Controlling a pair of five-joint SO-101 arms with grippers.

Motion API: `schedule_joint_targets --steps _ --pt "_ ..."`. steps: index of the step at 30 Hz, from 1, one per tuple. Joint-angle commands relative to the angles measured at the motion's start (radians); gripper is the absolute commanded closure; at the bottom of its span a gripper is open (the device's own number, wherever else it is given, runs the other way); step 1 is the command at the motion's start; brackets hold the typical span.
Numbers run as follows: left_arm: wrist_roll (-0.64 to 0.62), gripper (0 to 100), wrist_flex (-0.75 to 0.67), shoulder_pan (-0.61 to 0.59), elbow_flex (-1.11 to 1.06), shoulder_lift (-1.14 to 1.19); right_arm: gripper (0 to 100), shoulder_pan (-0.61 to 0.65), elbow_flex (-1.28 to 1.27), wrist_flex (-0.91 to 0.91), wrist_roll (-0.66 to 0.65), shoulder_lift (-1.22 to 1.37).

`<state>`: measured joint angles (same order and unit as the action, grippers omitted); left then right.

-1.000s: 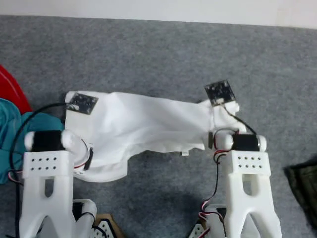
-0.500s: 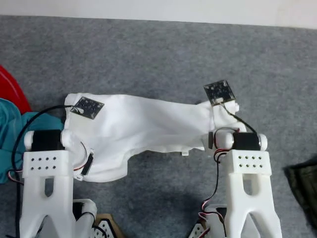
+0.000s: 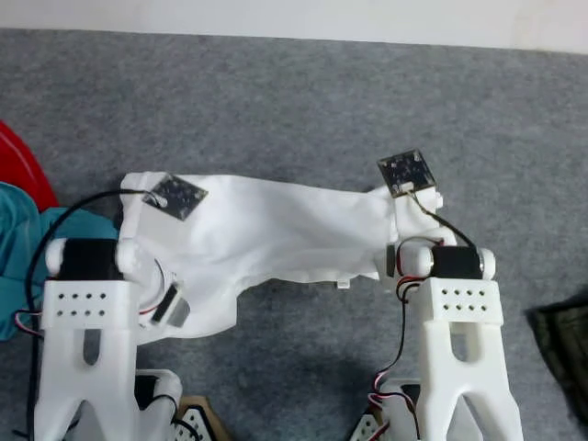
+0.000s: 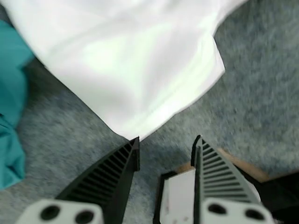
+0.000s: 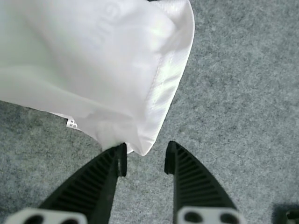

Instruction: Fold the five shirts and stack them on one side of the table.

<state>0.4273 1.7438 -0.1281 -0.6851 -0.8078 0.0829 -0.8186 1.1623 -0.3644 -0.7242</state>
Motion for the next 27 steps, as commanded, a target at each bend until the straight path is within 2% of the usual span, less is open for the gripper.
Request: schedule_joint_targets --steps 1,6,9,13,16,19,25,27 --pt "0.005 80 0.014 0.018 0.128 0.001 84.9 0.004 0.015 0.012 -0.003 -0.039" --pt "0.002 89 0.005 -0.021 0.130 0.010 84.9 0.019 0.119 0.081 0.069 -0.041" --pt "0.003 95 -0.084 -0.051 0.038 0.007 84.9 0.154 0.219 0.182 0.081 -0.041" --pt "-0.002 95 -0.249 -0.111 -0.042 0.008 84.9 0.403 0.309 0.305 0.081 -0.041" --pt "-0.061 95 -0.313 -0.145 -0.070 0.010 84.9 0.452 0.286 0.300 0.081 -0.033" --pt "-0.117 95 -0.370 -0.154 -0.143 0.010 85.0 0.390 0.148 0.176 0.081 -0.031" --pt "-0.132 95 -0.537 -0.111 -0.311 0.010 85.0 0.084 -0.079 -0.226 0.081 -0.030" --pt "-0.193 95 -0.597 -0.093 -0.341 0.010 85.0 0.016 -0.087 -0.317 0.078 -0.028"
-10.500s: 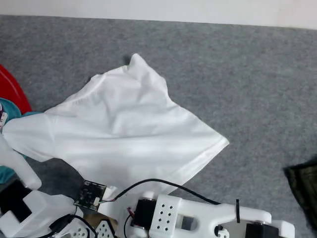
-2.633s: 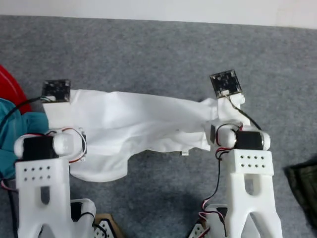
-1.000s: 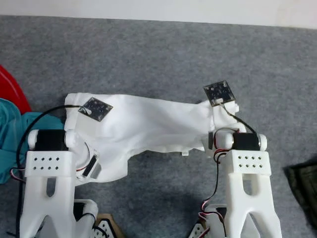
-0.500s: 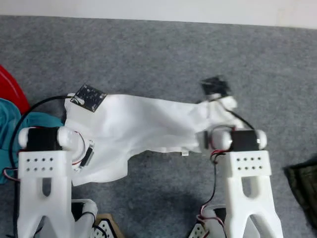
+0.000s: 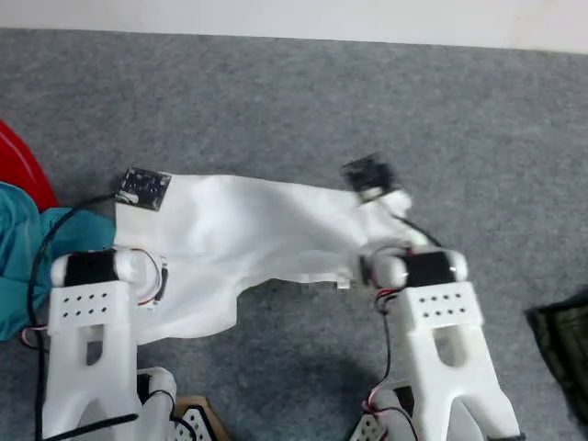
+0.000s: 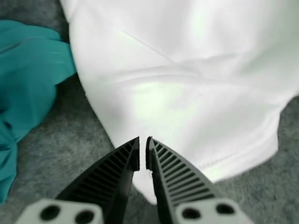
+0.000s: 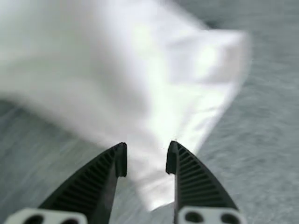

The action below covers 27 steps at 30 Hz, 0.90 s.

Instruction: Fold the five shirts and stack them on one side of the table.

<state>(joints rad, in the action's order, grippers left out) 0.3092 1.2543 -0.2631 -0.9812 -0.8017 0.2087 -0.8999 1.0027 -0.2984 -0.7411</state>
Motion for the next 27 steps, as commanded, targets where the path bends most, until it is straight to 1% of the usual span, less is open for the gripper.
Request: schedule_joint_targets --steps 1,3,5,8,11,18,22,24,27 --pt "-0.115 95 -0.135 0.051 -0.053 0.004 85.0 -0.131 -0.005 -0.193 0.011 -0.012" --pt "-0.180 95 -0.176 0.065 -0.058 0.004 85.0 -0.142 -0.002 -0.246 0.011 0.008" --pt "-0.224 95 -0.192 0.085 -0.056 0.004 85.0 -0.140 0.033 -0.259 0.014 0.067" --pt "-0.293 95 -0.193 0.114 -0.053 0.004 85.0 -0.122 0.143 -0.259 0.017 0.222" --pt "-0.351 95 -0.235 0.116 -0.051 0.005 85.1 -0.124 0.292 -0.260 0.077 0.409" --pt "-0.396 95 -0.295 0.111 -0.051 0.005 85.1 -0.136 0.648 -0.260 0.094 0.857" --pt "-0.394 95 -0.319 0.111 -0.059 0.007 85.1 -0.133 0.812 -0.257 0.094 1.050" --pt "-0.394 95 -0.325 0.111 -0.068 0.013 87.8 -0.133 0.862 -0.257 0.094 1.104" --pt "-0.394 95 -0.370 0.111 -0.074 0.081 99.1 -0.136 0.895 -0.257 0.094 1.133"
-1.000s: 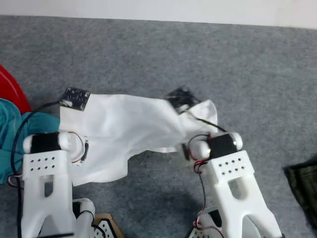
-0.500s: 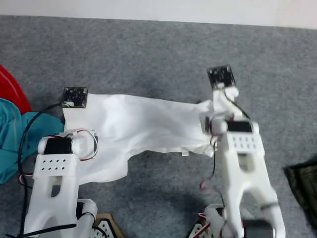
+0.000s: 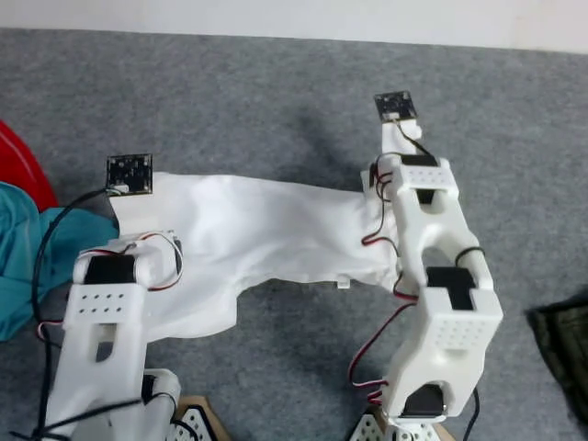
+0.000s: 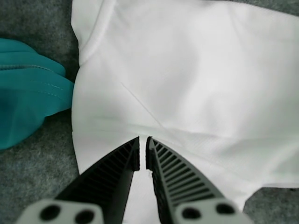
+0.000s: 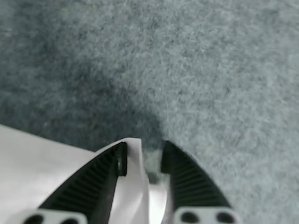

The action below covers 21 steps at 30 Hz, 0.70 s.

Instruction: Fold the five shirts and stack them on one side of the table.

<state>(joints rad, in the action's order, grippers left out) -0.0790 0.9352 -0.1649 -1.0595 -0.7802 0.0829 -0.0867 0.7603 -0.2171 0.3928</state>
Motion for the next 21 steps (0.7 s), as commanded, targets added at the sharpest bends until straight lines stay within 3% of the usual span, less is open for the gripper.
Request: schedule_joint_targets --steps 1,8,12,19,21 --pt "-0.006 95 -0.061 0.013 0.008 0.096 99.4 -0.012 0.087 -0.015 0.012 0.001" --pt "0.000 95 -0.123 0.013 0.012 0.289 99.2 -0.071 0.130 -0.022 0.041 0.004" --pt "0.000 95 -0.121 0.013 0.010 0.295 99.2 -0.116 0.134 -0.070 0.152 0.005" --pt "0.000 95 -0.120 0.015 0.004 0.295 99.0 -0.119 0.131 -0.153 0.152 0.007" --pt "0.000 95 -0.118 0.015 0.004 0.298 93.5 -0.113 0.131 -0.147 0.152 0.004"
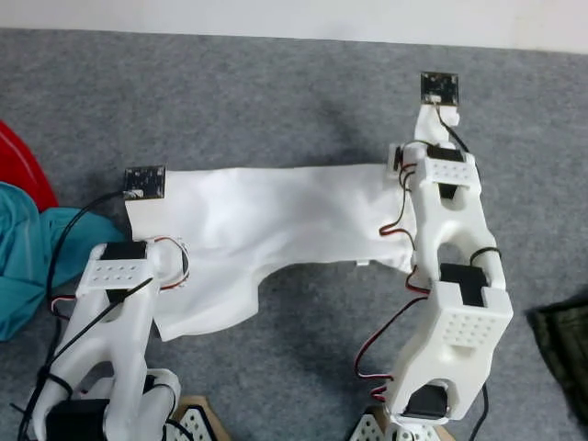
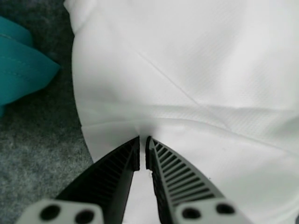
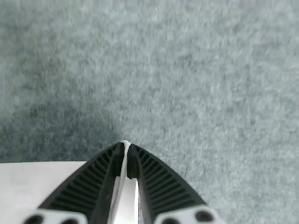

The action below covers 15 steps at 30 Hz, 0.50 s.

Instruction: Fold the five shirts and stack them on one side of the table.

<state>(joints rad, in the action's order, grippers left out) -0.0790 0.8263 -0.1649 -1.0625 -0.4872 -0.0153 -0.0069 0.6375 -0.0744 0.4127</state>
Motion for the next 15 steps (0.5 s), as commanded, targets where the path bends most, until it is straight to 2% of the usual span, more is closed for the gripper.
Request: schedule_joint_targets --steps 1,3,5,10,15 --pt "0.000 95 -0.011 0.015 0.007 0.007 88.2 -0.013 0.051 -0.008 0.009 -0.019" --pt "0.000 95 -0.011 0.013 0.007 0.002 77.2 -0.001 0.059 0.031 0.000 -0.024" --pt "-0.002 95 -0.012 0.013 0.013 0.002 72.4 0.016 0.073 0.093 -0.081 -0.058" --pt "-0.006 94 0.008 0.010 0.087 0.001 79.2 0.070 0.022 0.176 -0.101 -0.254" --pt "-0.008 94 0.137 0.012 0.189 0.001 81.8 0.182 -0.188 0.257 -0.109 -0.544"
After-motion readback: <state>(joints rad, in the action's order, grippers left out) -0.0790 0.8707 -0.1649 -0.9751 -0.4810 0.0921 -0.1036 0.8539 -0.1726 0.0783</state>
